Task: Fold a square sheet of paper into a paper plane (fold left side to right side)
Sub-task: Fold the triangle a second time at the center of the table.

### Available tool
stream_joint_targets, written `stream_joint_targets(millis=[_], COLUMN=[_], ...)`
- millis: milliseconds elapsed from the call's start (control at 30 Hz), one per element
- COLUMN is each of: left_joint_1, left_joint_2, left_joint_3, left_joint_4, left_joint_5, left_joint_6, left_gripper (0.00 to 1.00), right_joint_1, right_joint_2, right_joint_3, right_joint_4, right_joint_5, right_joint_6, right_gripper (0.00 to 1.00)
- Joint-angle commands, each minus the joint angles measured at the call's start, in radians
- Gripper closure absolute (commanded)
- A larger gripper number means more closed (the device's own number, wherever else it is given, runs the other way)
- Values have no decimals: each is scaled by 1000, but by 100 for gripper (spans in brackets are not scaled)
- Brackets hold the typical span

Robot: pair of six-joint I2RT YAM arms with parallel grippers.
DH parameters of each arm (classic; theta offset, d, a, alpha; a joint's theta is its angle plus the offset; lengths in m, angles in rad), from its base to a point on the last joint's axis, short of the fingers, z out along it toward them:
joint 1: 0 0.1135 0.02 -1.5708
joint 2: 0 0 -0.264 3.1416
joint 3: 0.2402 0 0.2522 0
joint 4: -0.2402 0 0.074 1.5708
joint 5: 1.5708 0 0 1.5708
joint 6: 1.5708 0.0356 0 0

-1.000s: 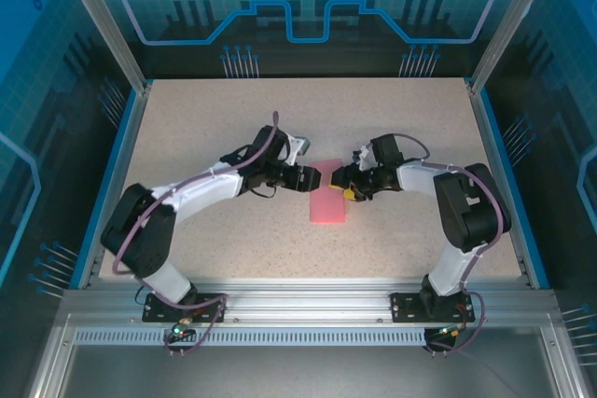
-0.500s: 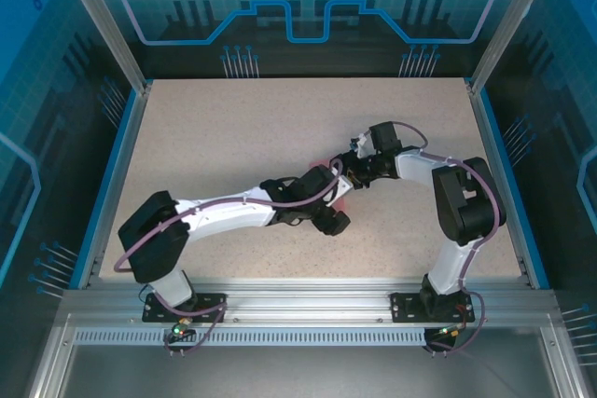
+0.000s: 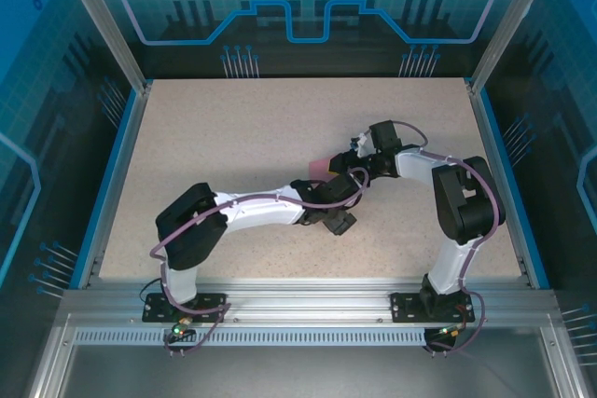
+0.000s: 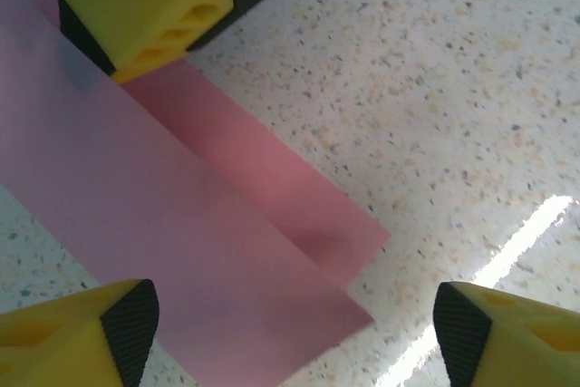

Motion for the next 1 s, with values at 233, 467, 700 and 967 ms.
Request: stream_joint_targets(millis=[233, 467, 700, 967], left_joint_1=[-7, 6, 73, 178], left_joint_2=[-7, -36, -86, -148], left_joint_3=[24, -1, -60, -147], left_joint_4=[-50, -29, 35, 153], left_joint_5=[-41, -8, 183, 415], left_joint_6=[-21, -33, -73, -147], left_gripper=[60, 89, 100, 100], right_joint_1=[-13, -14, -38, -116], right_joint_2=[22, 20, -34, -184], right_joint_3=[27, 41, 23, -57], right_joint_4=[-55, -91, -24, -39], right_joint_5=[1, 20, 31, 128], right_joint_6=[-15, -43, -47, -95], right_gripper=[51, 51, 49, 44])
